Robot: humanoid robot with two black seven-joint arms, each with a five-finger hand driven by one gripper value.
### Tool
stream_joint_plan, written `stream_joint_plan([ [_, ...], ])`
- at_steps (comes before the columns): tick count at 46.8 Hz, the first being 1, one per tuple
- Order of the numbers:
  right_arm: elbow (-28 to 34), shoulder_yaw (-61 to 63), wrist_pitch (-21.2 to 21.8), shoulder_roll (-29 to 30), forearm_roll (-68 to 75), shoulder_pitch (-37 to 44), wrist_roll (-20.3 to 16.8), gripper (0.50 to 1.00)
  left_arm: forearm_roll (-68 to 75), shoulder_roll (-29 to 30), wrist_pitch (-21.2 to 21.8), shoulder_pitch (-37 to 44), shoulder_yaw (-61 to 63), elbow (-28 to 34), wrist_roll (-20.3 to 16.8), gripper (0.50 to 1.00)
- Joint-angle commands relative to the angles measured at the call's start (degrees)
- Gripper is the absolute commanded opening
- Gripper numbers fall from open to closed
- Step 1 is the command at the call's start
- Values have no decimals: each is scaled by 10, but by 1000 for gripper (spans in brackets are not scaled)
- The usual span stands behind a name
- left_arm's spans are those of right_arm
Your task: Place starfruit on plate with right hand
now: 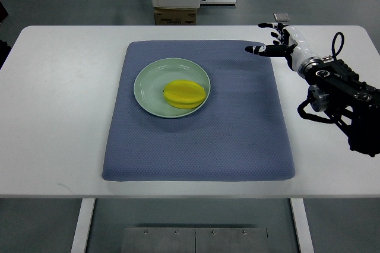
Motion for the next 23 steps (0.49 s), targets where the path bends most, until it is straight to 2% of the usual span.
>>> stream_joint_plan([
  [1,0,1,-13,1,16,-4,0,1000,0,0,0,0,0,0,0,1000],
  [12,0,41,-44,3,68,-15,-5,1000,0,0,0,-1,0,0,0,1000],
  [23,0,49,-47,3,84,-19,-7,1000,0,0,0,-1,0,0,0,1000],
])
